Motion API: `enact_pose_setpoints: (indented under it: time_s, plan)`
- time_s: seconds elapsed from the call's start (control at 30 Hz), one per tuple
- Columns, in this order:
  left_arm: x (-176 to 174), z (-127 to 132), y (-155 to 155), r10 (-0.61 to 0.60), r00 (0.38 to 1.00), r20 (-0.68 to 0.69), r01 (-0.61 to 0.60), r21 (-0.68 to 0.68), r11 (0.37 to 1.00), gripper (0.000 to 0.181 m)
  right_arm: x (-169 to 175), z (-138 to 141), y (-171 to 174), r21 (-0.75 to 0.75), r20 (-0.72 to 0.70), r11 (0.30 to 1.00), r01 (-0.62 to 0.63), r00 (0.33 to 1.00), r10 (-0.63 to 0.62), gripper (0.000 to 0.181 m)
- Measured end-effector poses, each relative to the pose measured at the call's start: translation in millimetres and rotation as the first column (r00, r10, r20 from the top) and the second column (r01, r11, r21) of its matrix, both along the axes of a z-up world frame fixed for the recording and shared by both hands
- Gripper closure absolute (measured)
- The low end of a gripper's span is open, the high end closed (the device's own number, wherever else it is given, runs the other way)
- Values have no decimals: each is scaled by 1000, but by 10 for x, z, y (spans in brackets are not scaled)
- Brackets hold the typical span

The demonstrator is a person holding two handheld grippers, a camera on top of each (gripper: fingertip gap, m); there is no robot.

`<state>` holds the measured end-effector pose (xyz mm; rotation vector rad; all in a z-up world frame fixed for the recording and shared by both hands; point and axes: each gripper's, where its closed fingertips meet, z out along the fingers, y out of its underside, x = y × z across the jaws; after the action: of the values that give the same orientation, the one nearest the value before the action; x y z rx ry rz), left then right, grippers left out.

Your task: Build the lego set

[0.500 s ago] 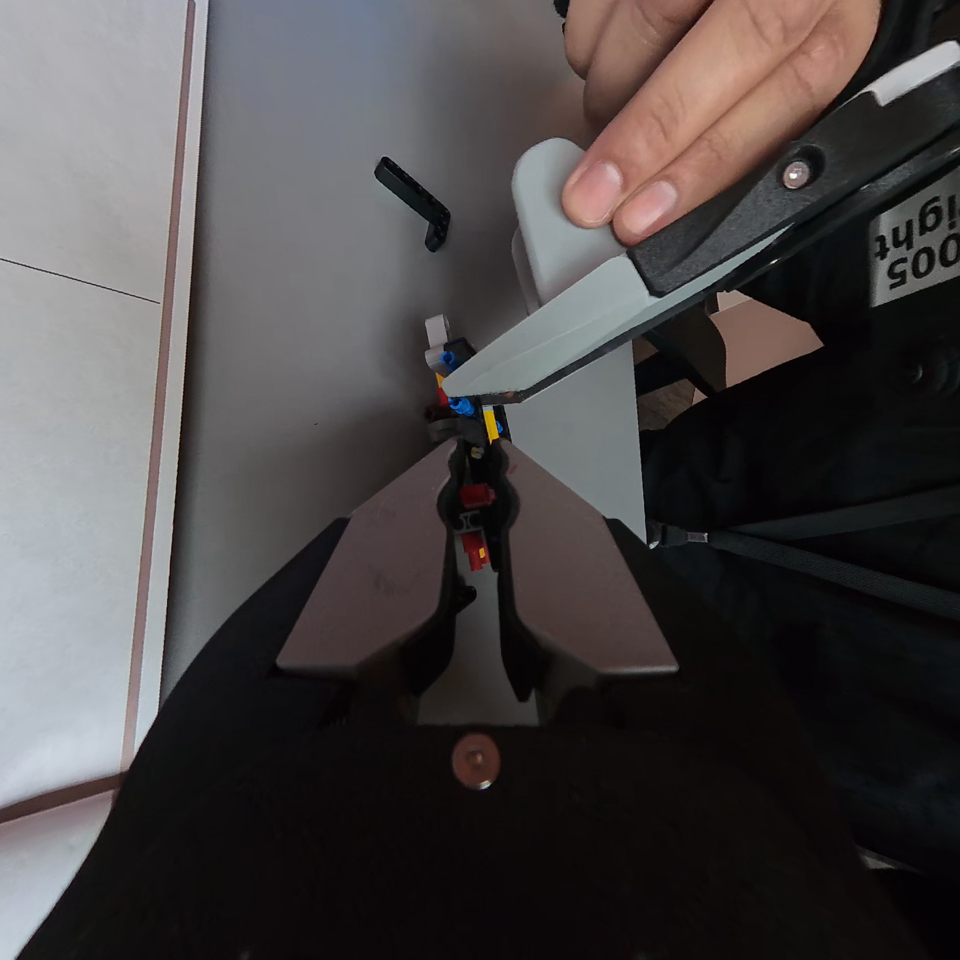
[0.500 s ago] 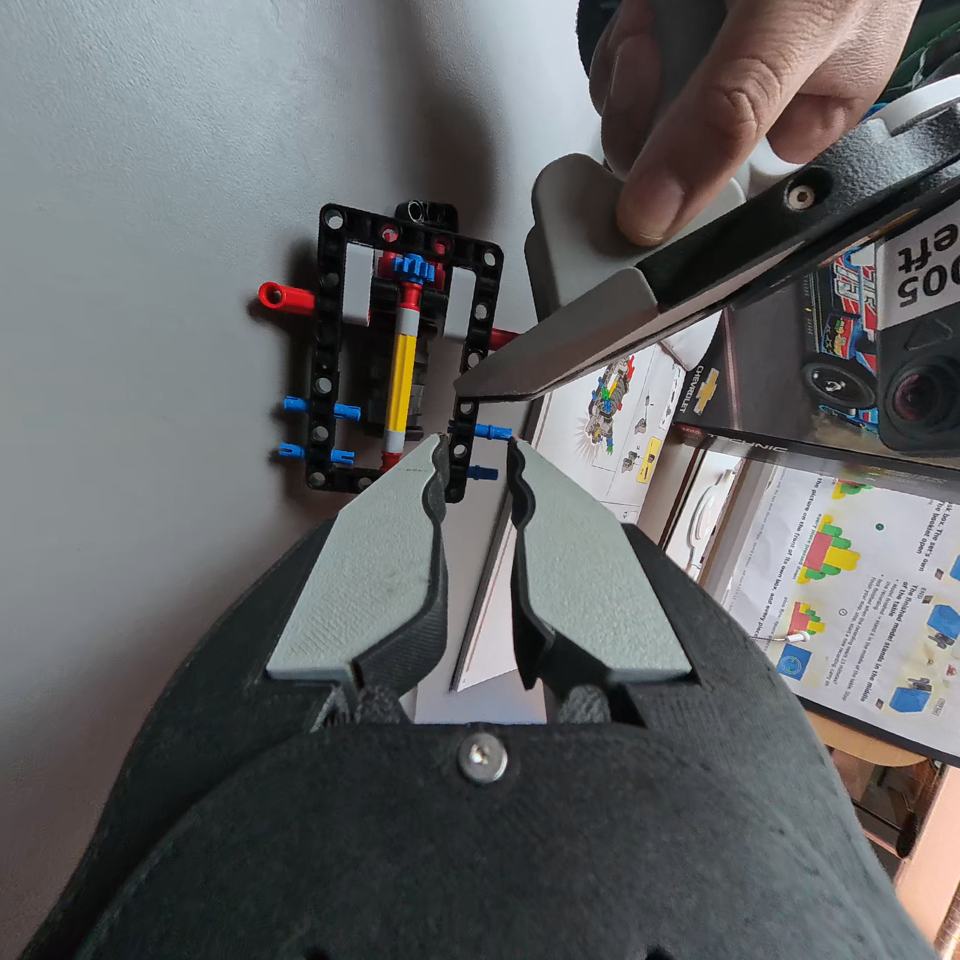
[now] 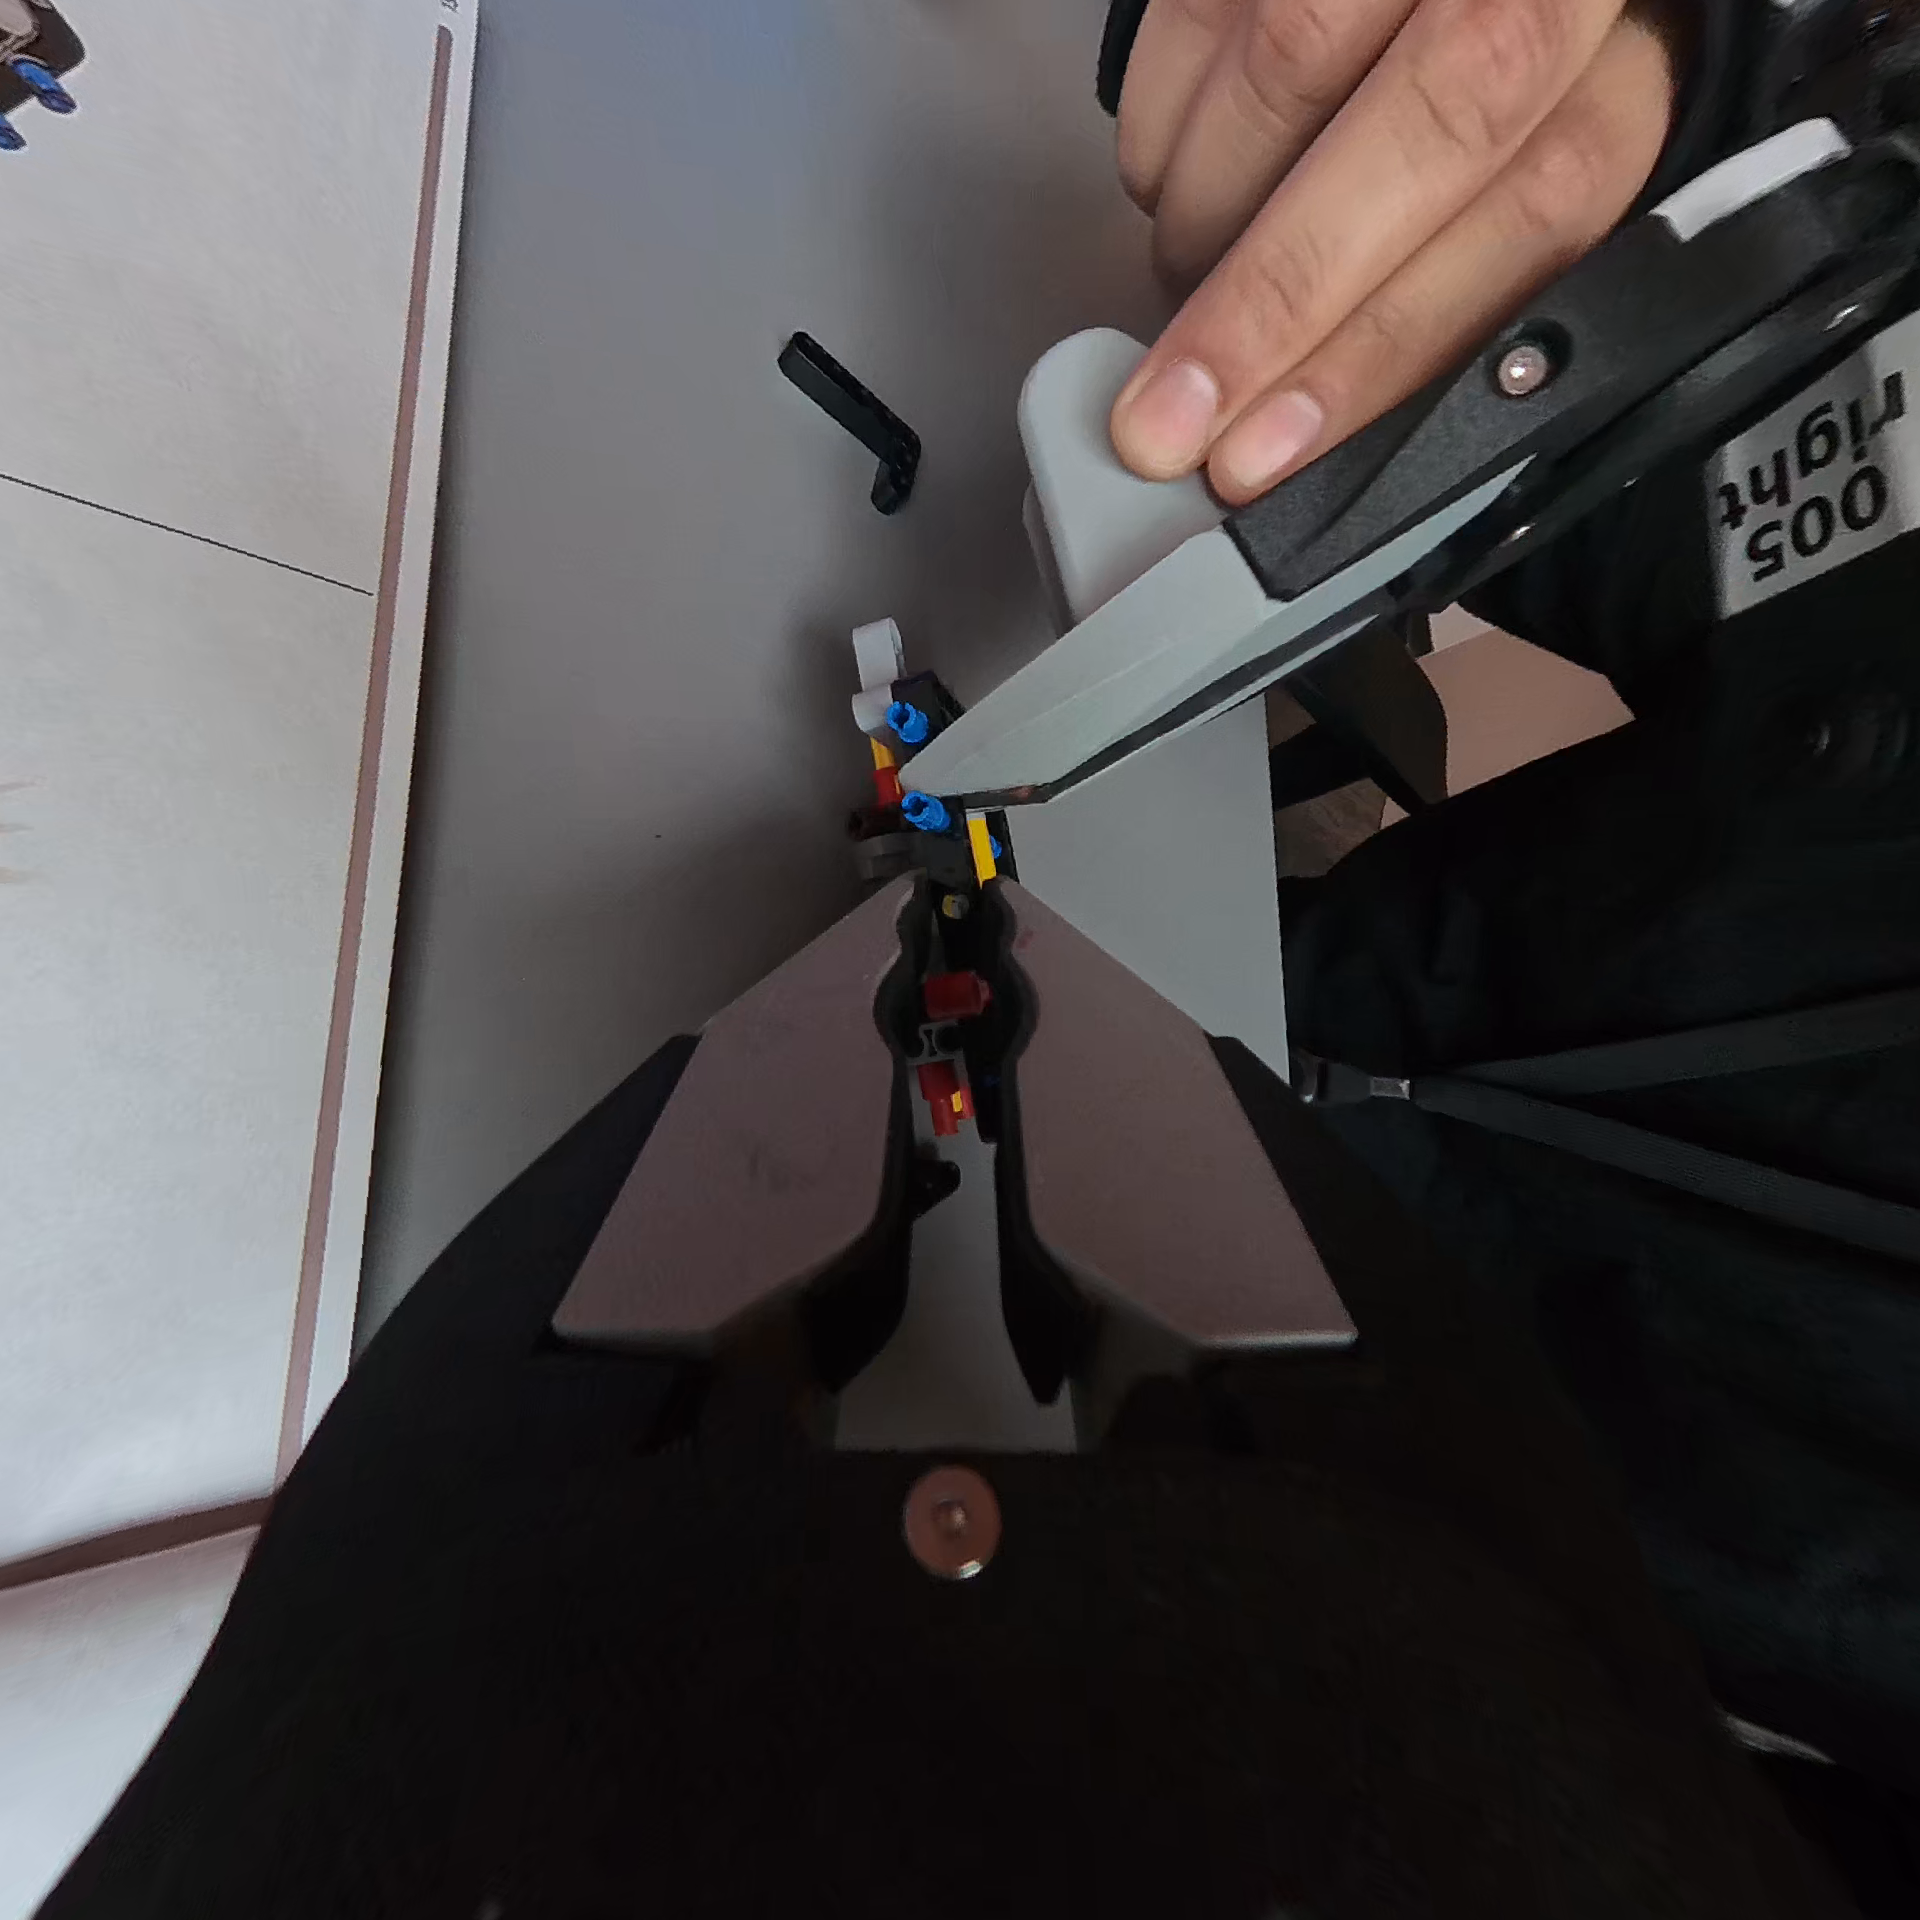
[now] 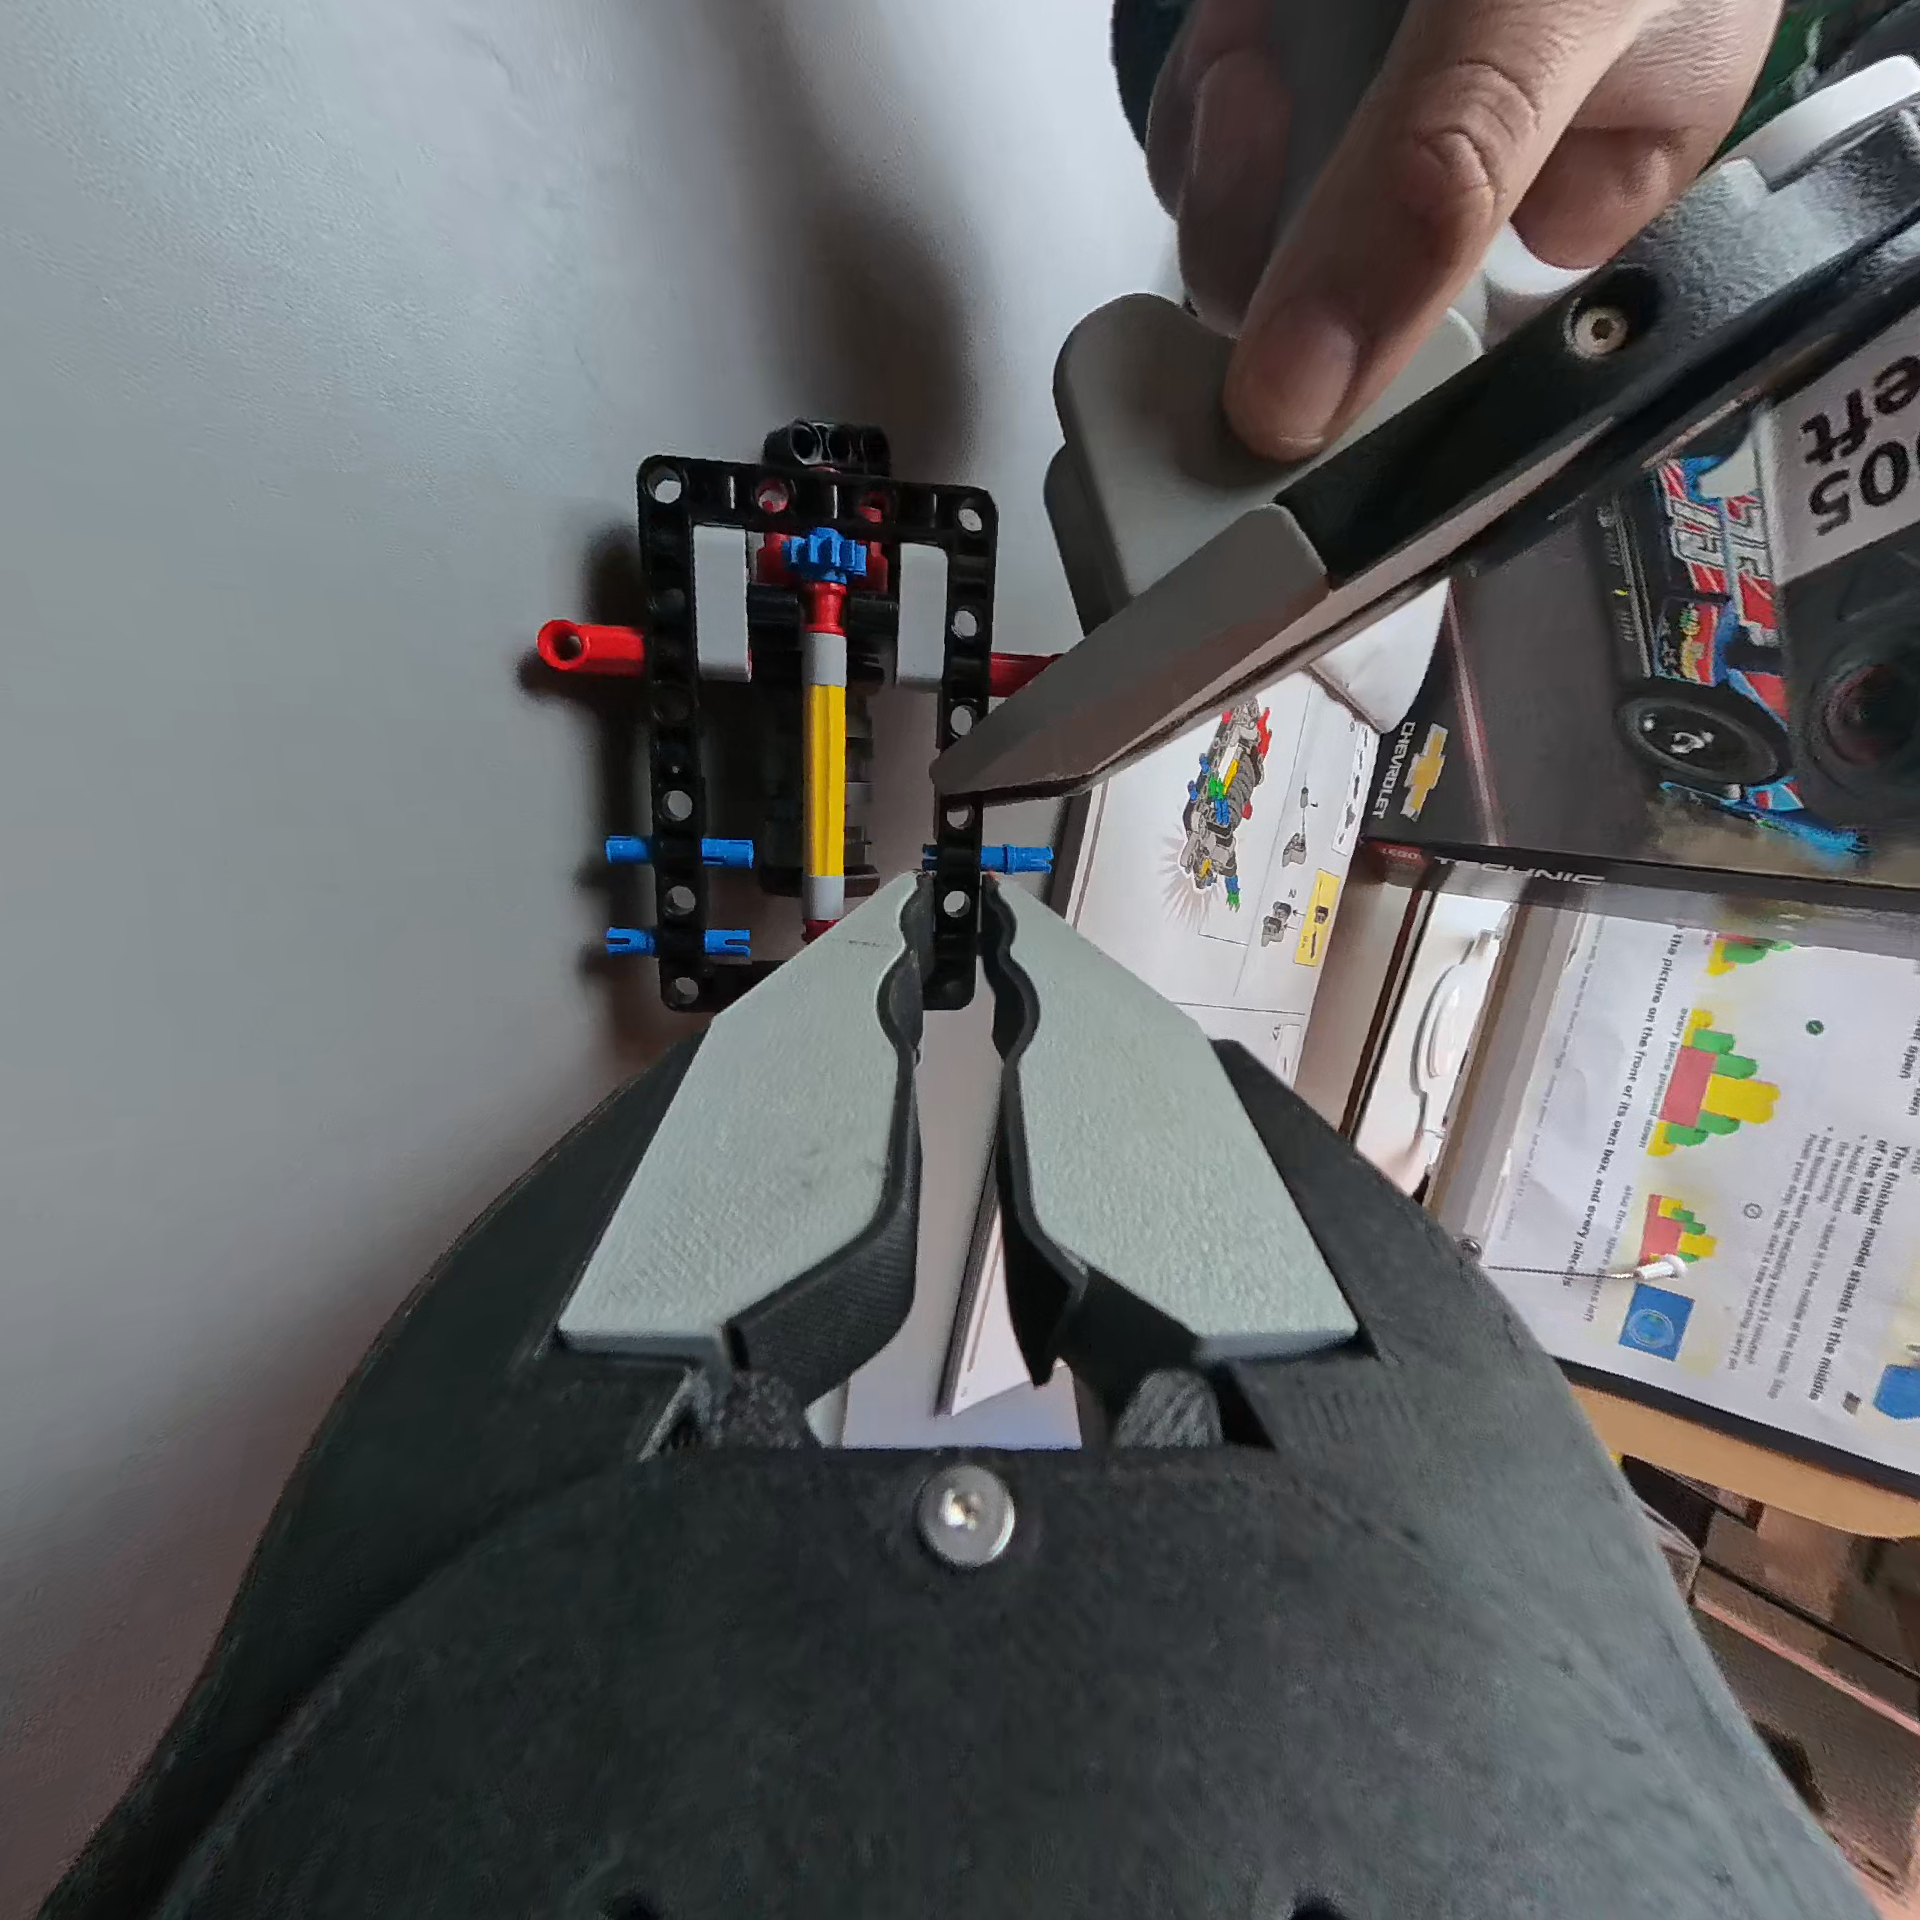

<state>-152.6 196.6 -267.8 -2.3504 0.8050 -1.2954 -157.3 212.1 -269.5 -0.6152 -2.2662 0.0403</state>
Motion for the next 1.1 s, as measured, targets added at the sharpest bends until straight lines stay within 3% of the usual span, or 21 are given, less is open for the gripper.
enact_pose_setpoints:
  time_s: [0.3,0.4,0.5,0.57,0.63,0.73,0.8,0.87,0.93,1.1]
  plan:
    - [4,-14,-6,-7,1000,2,7,-6,1000,174,47,90,38,-62,-71,996,61,995,-65,154]
    - [-31,3,3,0,1000,5,0,-2,1000,175,114,305,-18,-224,-177,972,67,978,-108,150]
    - [-40,37,1,-3,1000,12,2,11,1000,175,213,435,11,-510,-245,858,71,944,-223,148]
    - [-50,50,20,8,1000,11,-9,21,1000,175,269,338,98,-653,-204,750,106,929,-309,140]
    - [-71,45,31,18,1000,8,-18,27,999,175,326,123,153,-737,-95,654,172,931,-353,138]
    - [-111,55,92,67,998,22,-68,52,996,175,405,-144,228,-733,39,610,302,913,-406,140]
    - [-105,78,84,96,994,53,-98,45,994,175,425,-108,133,-707,-10,658,259,927,-375,143]
    - [-93,54,40,97,994,49,-99,39,994,175,435,31,-41,-613,-151,778,140,945,-289,148]
    - [-81,32,37,100,994,41,-102,40,994,174,431,96,-190,-518,-224,851,83,947,-228,150]
    - [-14,-5,52,65,997,52,-64,-9,998,174,378,-197,-300,-274,-161,955,110,974,-158,142]
